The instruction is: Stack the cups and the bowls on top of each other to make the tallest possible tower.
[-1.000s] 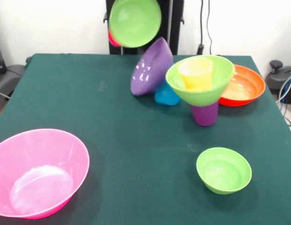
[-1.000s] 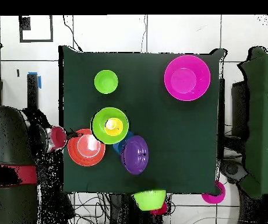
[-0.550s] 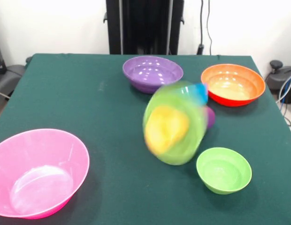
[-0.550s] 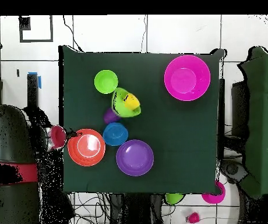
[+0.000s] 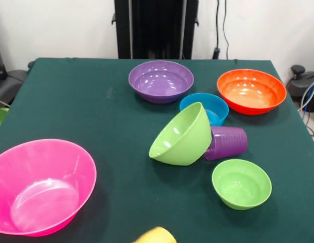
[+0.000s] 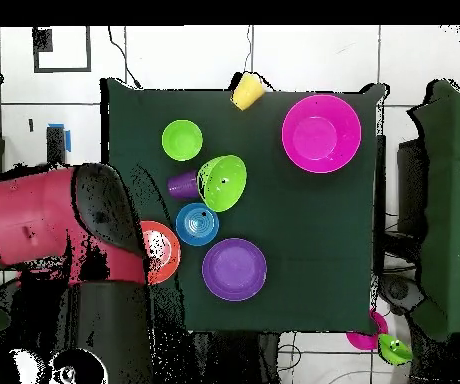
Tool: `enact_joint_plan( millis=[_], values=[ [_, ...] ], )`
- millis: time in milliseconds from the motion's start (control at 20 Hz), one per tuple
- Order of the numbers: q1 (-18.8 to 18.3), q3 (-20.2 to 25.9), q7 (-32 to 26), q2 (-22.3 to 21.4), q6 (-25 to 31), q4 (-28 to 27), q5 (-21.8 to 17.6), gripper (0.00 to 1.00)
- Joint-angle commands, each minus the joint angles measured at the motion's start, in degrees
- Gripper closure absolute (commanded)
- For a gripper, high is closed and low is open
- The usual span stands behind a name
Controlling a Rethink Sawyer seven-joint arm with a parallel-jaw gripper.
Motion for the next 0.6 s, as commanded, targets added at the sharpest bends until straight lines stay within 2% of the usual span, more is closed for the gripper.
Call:
enact_joint_plan(
  millis=[50, 250, 600],
  values=[
    [-4.9, 10.9, -1.5, 2.1, -16.0, 12.6, 3.8, 0.0],
    [-4.4, 10.7, 1.4, 2.8, -18.8, 12.1, 3.1, 0.0],
    [-3.3, 9.3, 2.7, 3.4, -18.4, 11.2, 1.5, 0.0]
  ],
)
